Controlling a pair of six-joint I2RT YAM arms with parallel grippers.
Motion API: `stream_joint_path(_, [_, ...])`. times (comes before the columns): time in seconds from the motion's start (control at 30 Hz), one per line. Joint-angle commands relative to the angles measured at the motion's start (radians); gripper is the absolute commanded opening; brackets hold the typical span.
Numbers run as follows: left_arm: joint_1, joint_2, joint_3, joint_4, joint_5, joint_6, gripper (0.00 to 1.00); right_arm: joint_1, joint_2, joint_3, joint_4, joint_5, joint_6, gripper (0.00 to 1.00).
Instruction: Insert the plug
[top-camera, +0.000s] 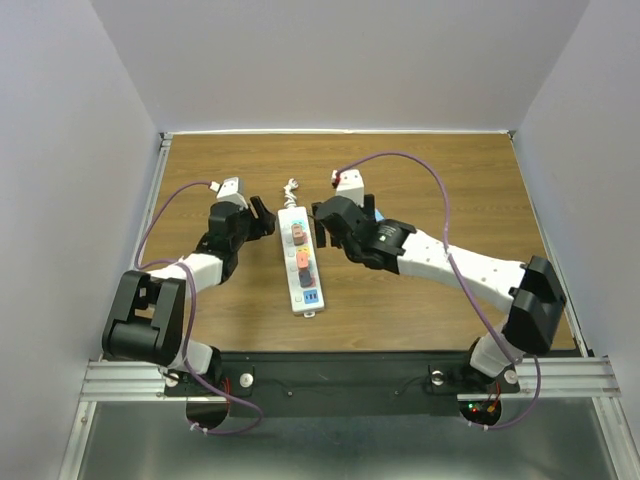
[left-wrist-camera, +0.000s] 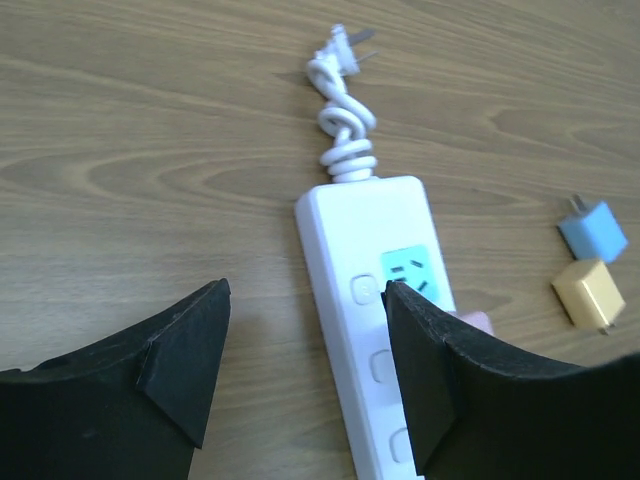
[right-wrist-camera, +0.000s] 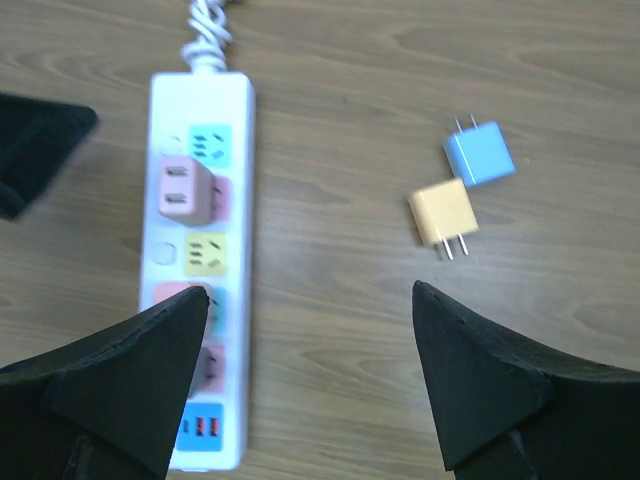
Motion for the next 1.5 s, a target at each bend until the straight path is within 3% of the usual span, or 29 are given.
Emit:
stream_joint_path(0.0, [0.004, 0.023, 0.096, -0.085, -0.097, 0.011, 0.74, -0.006, -0.040, -0.150, -0.003, 0.000, 0.038, 0.88])
stream_joint_path(0.27, [-0.017, 0.117, 0.195, -0.200, -0.190, 0.005, 0.70, 0.002, -0.086, -0.342, 0.072, -0.127, 0.101, 0.83])
stream_joint_path(0.77, [-0.074, 0.237, 0.281, -0.336, -0.276, 0.037, 0.70, 0.083, 0.067, -0.376, 0.243, -0.199, 0.086, 0.83])
stream_joint_path(1.1, [-0.179, 0.327, 0.379, -0.362, -0.200, 0.069, 0.70, 0.173, 0.133, -0.330, 0.324, -0.250, 0.086, 0.83])
stream_joint_path(1.47, [-0.269, 0.376, 0.364, -0.246, 0.087, 0.132, 0.67, 0.204, 0.162, -0.304, 0.458, -0.286, 0.043, 0.83])
